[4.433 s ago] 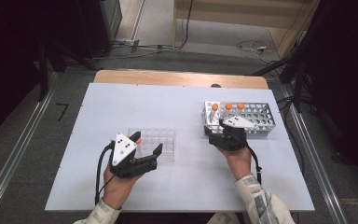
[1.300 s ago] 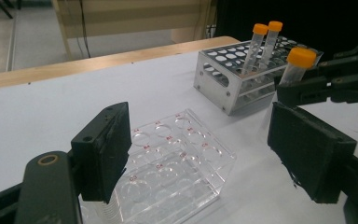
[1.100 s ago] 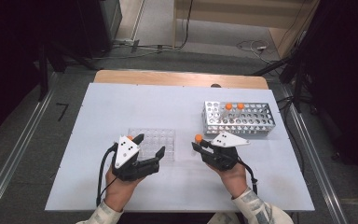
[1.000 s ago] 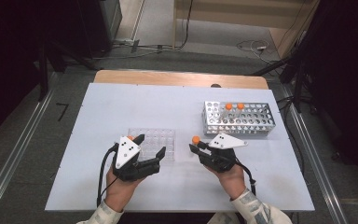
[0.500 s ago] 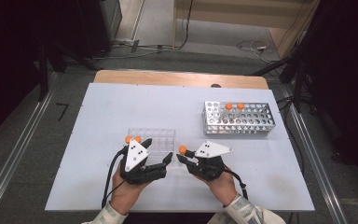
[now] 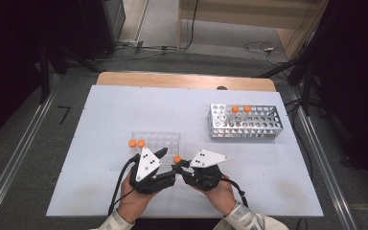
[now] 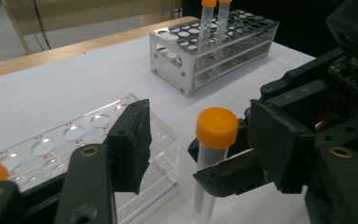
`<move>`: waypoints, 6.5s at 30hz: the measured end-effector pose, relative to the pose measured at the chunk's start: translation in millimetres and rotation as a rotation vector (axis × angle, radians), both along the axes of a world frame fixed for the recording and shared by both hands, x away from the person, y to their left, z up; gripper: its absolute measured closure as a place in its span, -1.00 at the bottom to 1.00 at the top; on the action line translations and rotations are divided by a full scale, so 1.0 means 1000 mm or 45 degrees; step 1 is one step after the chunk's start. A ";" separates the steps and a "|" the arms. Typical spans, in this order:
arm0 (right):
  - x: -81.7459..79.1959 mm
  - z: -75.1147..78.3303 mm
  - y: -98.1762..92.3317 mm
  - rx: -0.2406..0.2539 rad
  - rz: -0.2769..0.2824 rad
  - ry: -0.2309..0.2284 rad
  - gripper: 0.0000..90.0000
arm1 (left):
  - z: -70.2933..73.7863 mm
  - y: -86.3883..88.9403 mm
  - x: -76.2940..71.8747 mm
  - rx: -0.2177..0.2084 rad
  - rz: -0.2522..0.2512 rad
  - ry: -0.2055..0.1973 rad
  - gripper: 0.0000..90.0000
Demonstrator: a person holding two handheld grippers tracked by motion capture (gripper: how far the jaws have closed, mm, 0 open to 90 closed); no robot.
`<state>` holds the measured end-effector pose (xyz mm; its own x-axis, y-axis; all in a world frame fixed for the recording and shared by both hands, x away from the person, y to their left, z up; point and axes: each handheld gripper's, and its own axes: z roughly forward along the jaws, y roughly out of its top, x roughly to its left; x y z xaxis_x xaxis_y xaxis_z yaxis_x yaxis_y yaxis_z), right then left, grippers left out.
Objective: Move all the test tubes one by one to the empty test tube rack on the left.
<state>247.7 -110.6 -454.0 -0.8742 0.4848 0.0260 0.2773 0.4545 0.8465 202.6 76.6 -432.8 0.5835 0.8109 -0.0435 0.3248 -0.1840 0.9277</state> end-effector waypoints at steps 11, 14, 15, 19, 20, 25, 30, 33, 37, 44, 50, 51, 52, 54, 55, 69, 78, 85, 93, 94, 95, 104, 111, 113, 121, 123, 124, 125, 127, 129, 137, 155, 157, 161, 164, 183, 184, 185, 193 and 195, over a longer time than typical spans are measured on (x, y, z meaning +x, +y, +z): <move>-0.004 0.000 0.006 0.000 0.024 -0.001 0.59 | -0.001 -0.002 -0.001 0.004 -0.027 -0.007 0.48; -0.004 0.001 0.006 0.002 0.022 -0.002 0.59 | -0.001 -0.002 -0.001 0.012 -0.026 -0.011 0.53; -0.004 0.001 0.006 0.001 0.021 0.000 0.59 | -0.001 -0.002 -0.001 0.012 -0.028 -0.012 0.53; -0.004 0.001 0.006 0.001 0.021 0.000 0.59 | -0.001 -0.002 -0.001 0.007 -0.030 -0.008 0.54; -0.004 0.001 0.006 0.003 0.022 0.001 0.59 | -0.001 -0.002 -0.001 0.003 -0.033 -0.004 0.55; -0.005 0.002 0.007 0.007 0.028 0.004 0.33 | 0.002 0.001 0.000 -0.018 -0.033 -0.008 0.55; -0.006 0.009 0.002 0.025 0.003 -0.009 -0.09 | 0.012 0.009 0.002 -0.050 -0.015 -0.014 0.55; -0.005 0.013 -0.004 0.037 -0.026 -0.016 -0.24 | 0.017 0.013 0.003 -0.063 -0.004 -0.019 0.55; 0.000 0.014 -0.011 0.042 -0.058 -0.012 -0.34 | 0.026 0.020 0.003 -0.080 0.021 -0.039 0.55; 0.009 0.011 -0.018 0.030 -0.089 0.022 -0.53 | 0.035 0.030 0.004 -0.092 0.061 -0.066 0.55; 0.014 0.007 -0.021 0.017 -0.105 0.048 -0.58 | 0.039 0.038 0.008 -0.095 0.097 -0.081 0.55; 0.014 0.007 -0.021 0.018 -0.106 0.045 -0.58 | 0.040 0.039 0.008 -0.094 0.104 -0.086 0.55; 0.014 0.007 -0.021 0.019 -0.107 0.044 -0.58 | 0.042 0.040 0.009 -0.098 0.109 -0.092 0.55; 0.014 0.007 -0.021 0.019 -0.108 0.044 -0.58 | 0.044 0.043 0.009 -0.101 0.118 -0.099 0.55; 0.014 0.007 -0.021 0.020 -0.109 0.046 -0.58 | 0.045 0.044 0.009 -0.104 0.123 -0.101 0.55; 0.014 0.006 -0.021 0.015 -0.119 0.045 -0.57 | 0.044 0.053 0.018 -0.092 0.191 -0.109 0.55; 0.012 0.006 -0.021 0.021 -0.125 0.051 -0.55 | 0.041 0.054 0.025 -0.045 0.232 -0.126 0.55; 0.012 0.006 -0.021 0.026 -0.124 0.047 -0.53 | 0.033 0.054 0.031 -0.035 0.243 -0.103 0.55; 0.011 0.007 -0.023 0.028 -0.125 0.041 -0.52 | 0.021 0.052 0.034 -0.013 0.239 -0.079 0.55; 0.011 0.007 -0.023 0.029 -0.124 0.041 -0.51 | 0.020 0.052 0.034 -0.005 0.238 -0.073 0.55; 0.011 0.007 -0.023 0.028 -0.123 0.041 -0.51 | 0.019 0.052 0.034 -0.008 0.238 -0.070 0.55; 0.011 0.006 -0.023 0.020 -0.119 0.038 -0.51 | 0.008 0.051 0.033 0.022 0.235 -0.037 0.55; 0.011 0.006 -0.023 0.020 -0.118 0.038 -0.51 | 0.006 0.051 0.034 0.025 0.227 -0.020 0.52; 0.011 0.006 -0.023 0.020 -0.119 0.040 -0.51 | 0.006 0.051 0.033 0.026 0.225 -0.022 0.51; 0.011 0.006 -0.024 0.023 -0.128 0.042 -0.51 | 0.009 0.050 0.031 -0.008 0.211 -0.030 0.38; 0.012 0.006 -0.025 0.026 -0.135 0.039 -0.51 | 0.009 0.049 0.029 -0.010 0.211 -0.036 0.27; 0.012 0.006 -0.025 0.025 -0.134 0.038 -0.51 | 0.010 0.048 0.029 -0.010 0.213 -0.037 0.19; 0.013 0.006 -0.026 0.024 -0.139 0.039 -0.51 | 0.010 0.047 0.029 -0.014 0.218 -0.041 0.09; 0.014 0.006 -0.027 0.024 -0.148 0.037 -0.51 | 0.011 0.045 0.028 -0.028 0.217 -0.037 -0.13; 0.015 0.007 -0.028 0.025 -0.159 0.028 -0.51 | 0.012 0.044 0.027 -0.029 0.213 -0.026 -0.31; 0.024 0.010 -0.041 0.034 -0.282 0.007 -0.51 | 0.013 0.040 0.026 -0.036 0.195 -0.003 -0.53; 0.054 0.019 -0.077 0.021 -0.465 -0.035 -0.46 | 0.014 0.038 0.024 -0.039 0.177 0.000 -0.53; 0.058 0.021 -0.082 0.027 -0.492 -0.038 -0.46 | 0.014 0.038 0.024 -0.040 0.177 -0.001 -0.53; 0.065 0.023 -0.091 0.041 -0.548 -0.039 -0.44 | 0.015 0.038 0.024 -0.042 0.177 -0.005 -0.53; 0.069 0.025 -0.096 0.044 -0.575 -0.043 -0.43 | 0.015 0.038 0.023 -0.043 0.176 -0.006 -0.53; 0.107 0.012 -0.107 -0.028 -0.804 -0.105 -0.10 | 0.017 0.036 0.020 -0.039 0.165 -0.012 -0.53; 0.109 0.013 -0.108 -0.023 -0.810 -0.103 -0.09 | 0.017 0.036 0.020 -0.041 0.164 -0.012 -0.53; 0.111 0.014 -0.109 -0.016 -0.821 -0.101 -0.07 | 0.017 0.037 0.020 -0.045 0.164 -0.013 -0.53; 0.123 0.007 -0.112 -0.004 -0.839 -0.072 0.20 | 0.017 0.037 0.021 -0.048 0.163 -0.012 -0.53; 0.125 0.007 -0.113 0.006 -0.848 -0.075 0.24 | 0.017 0.037 0.021 -0.044 0.163 -0.012 -0.53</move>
